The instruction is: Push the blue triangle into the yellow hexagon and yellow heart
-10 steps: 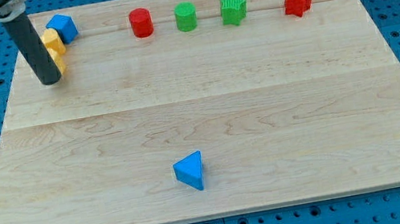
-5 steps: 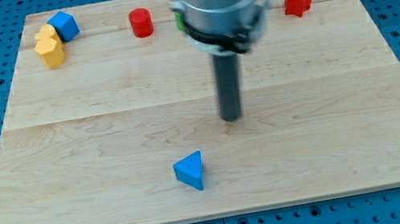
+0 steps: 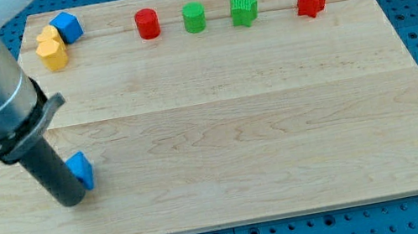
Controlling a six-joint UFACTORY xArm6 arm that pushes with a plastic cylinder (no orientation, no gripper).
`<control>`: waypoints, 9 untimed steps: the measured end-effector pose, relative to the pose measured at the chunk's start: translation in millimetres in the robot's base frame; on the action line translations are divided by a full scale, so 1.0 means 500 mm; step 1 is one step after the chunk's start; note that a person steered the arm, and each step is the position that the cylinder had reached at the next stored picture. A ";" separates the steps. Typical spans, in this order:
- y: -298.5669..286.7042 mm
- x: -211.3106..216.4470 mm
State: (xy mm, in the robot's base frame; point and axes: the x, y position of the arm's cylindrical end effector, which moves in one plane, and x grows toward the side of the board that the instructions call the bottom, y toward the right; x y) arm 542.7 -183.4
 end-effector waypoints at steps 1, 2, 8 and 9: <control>0.020 -0.038; 0.002 -0.100; 0.024 -0.287; 0.046 -0.301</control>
State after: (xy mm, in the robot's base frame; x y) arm 392.2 -160.4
